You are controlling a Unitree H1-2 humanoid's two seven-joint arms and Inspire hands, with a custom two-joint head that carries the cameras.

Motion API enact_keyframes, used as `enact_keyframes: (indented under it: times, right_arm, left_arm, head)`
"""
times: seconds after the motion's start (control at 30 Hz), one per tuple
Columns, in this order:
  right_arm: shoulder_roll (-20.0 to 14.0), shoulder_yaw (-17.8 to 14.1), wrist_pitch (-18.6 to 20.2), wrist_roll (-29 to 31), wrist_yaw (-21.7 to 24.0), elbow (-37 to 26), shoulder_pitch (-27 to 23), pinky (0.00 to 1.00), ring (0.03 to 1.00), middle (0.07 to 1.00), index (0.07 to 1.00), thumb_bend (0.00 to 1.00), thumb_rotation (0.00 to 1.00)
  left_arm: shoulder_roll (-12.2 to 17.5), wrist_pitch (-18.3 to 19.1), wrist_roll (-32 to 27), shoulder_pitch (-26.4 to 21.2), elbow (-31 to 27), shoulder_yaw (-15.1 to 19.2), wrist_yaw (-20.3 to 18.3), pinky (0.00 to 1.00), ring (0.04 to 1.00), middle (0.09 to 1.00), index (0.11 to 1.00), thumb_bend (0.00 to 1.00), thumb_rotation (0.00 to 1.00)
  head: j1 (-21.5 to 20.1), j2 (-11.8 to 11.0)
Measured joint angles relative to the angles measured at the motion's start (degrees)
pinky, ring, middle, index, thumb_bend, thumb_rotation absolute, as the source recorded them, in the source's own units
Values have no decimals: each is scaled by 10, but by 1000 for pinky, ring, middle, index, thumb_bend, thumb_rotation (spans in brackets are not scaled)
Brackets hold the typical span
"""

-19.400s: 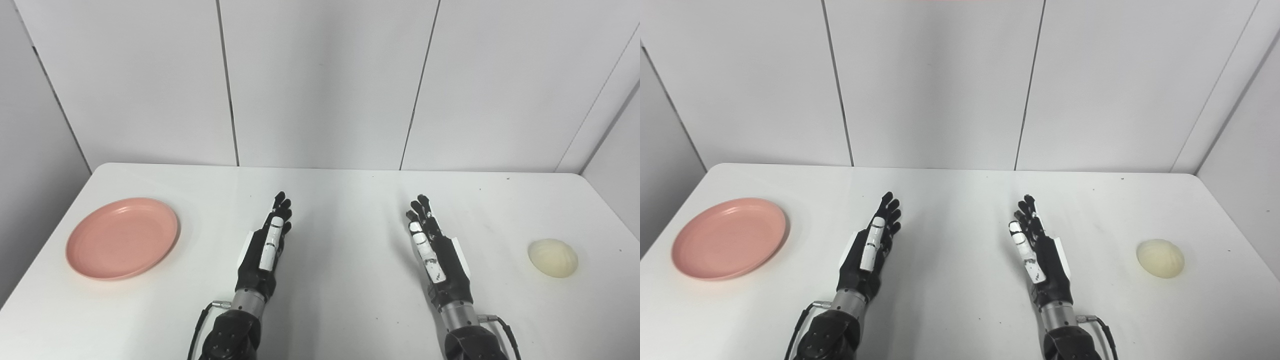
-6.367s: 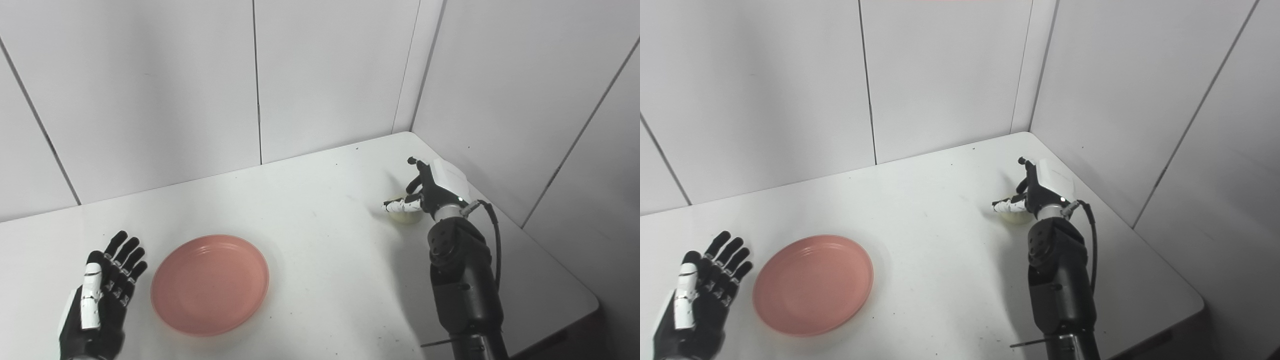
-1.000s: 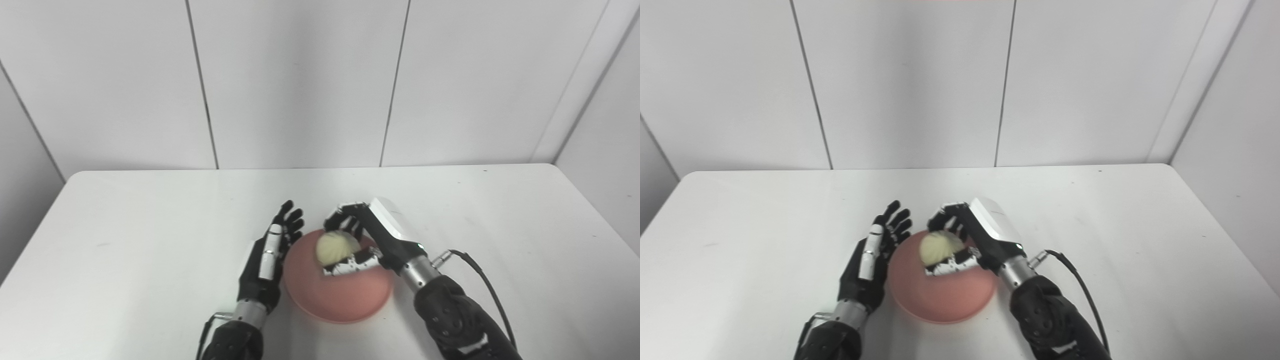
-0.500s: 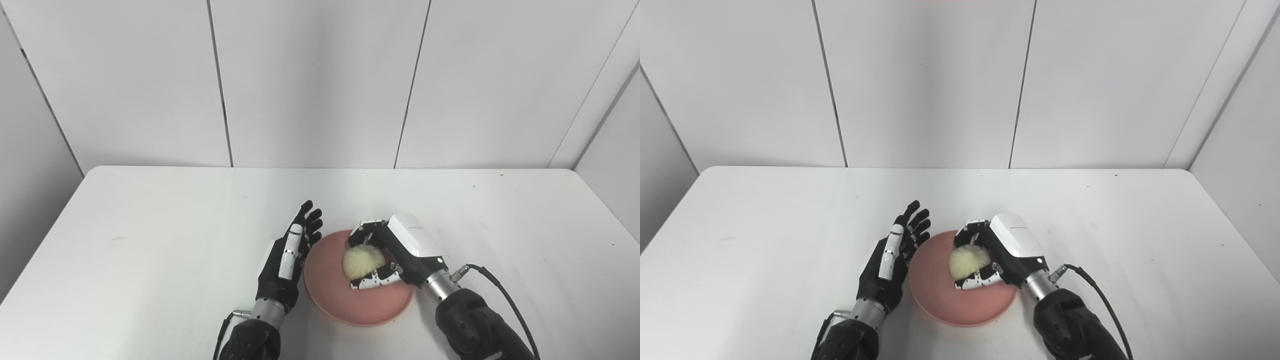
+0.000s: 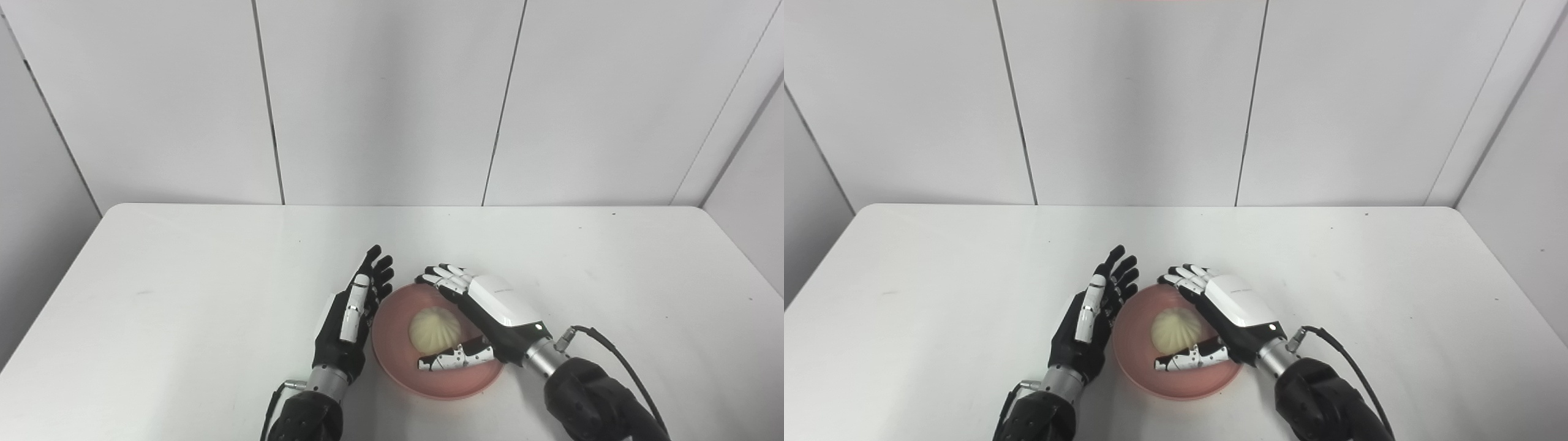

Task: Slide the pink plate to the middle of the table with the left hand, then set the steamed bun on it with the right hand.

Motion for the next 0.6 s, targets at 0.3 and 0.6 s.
enact_keyframes:
  times: [0.3,0.6]
  right_arm:
    - [5,-26,9,9,-4,-19,19,1000,1000,1000,994,778,679]
    - [61,-122,-62,123,-132,18,54,981,1000,1000,1000,683,729]
  left_arm:
    - [3,3,-5,6,-10,5,-4,997,970,959,954,397,1000]
    - [4,1,-6,9,-16,22,3,1000,996,990,967,391,1000]
  head:
    - [-4,-3]
    - [-2,-3]
